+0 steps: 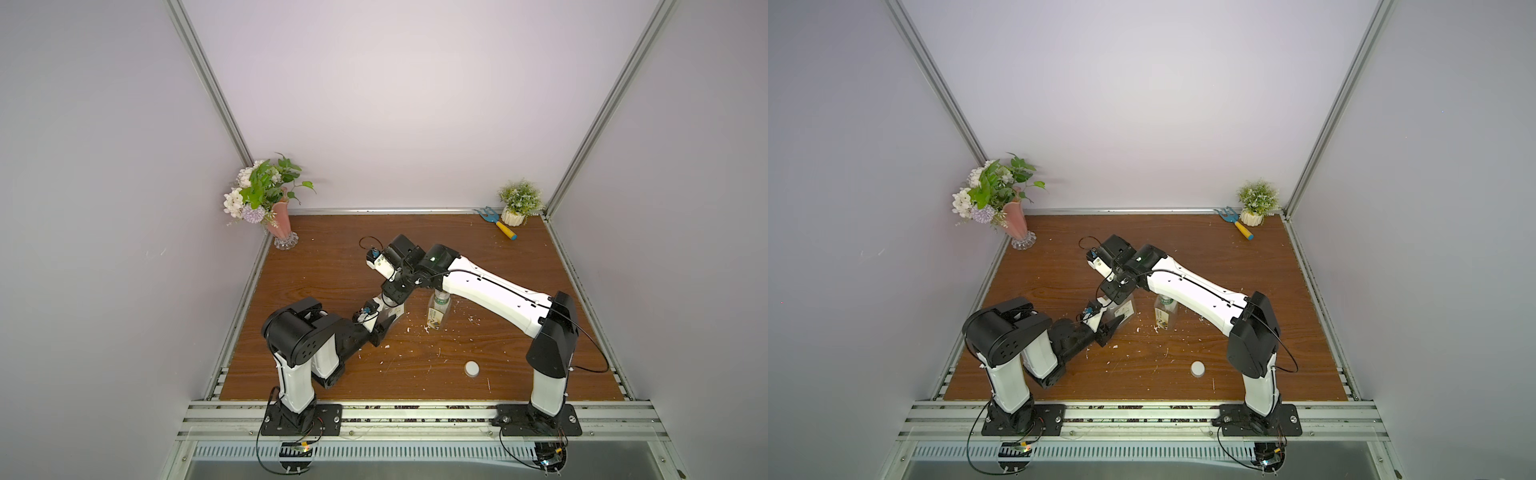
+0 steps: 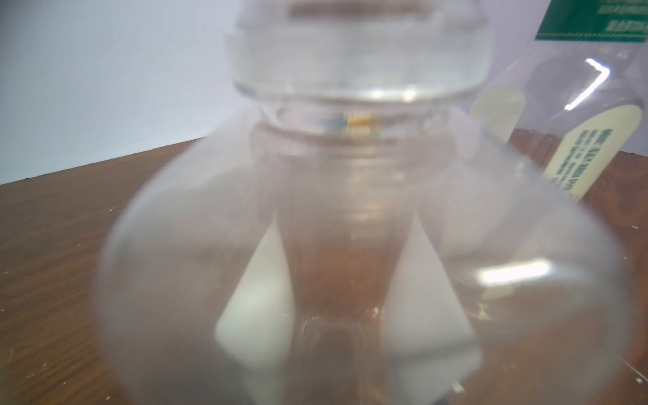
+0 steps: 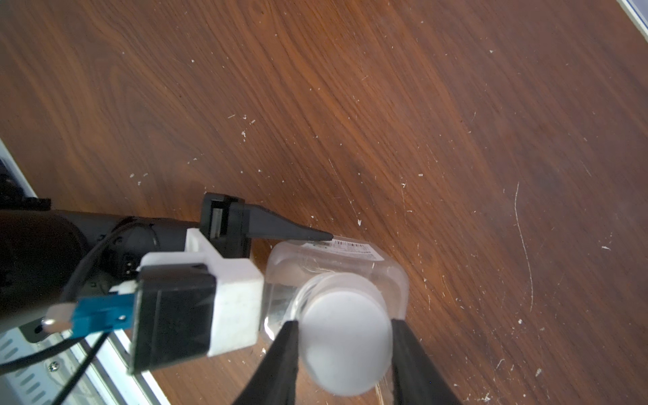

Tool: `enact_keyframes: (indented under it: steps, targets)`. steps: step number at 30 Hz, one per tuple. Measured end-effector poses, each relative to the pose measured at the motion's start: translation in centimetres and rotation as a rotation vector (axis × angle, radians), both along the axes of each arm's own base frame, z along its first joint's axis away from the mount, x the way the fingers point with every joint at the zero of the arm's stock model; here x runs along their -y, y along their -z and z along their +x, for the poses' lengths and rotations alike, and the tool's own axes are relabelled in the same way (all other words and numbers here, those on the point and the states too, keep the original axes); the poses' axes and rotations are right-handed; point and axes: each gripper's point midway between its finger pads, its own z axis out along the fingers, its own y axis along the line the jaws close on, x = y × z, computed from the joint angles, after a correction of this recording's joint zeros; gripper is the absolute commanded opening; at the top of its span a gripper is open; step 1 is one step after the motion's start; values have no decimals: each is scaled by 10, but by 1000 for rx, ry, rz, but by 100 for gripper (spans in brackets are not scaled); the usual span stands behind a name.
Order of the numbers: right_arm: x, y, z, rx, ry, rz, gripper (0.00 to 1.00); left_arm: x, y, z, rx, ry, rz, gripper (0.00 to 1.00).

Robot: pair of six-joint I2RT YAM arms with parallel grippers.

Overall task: Screw on the bottle caps
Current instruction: Screw the bottle cap onto the plastic bottle.

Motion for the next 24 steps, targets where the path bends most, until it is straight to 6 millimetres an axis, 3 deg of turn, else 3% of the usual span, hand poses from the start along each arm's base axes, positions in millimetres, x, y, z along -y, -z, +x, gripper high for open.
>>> enact_keyframes:
  steps: [24]
  targets:
    - [0,0,0,2,1,-1,43,0,0,0,2,-3,2,32]
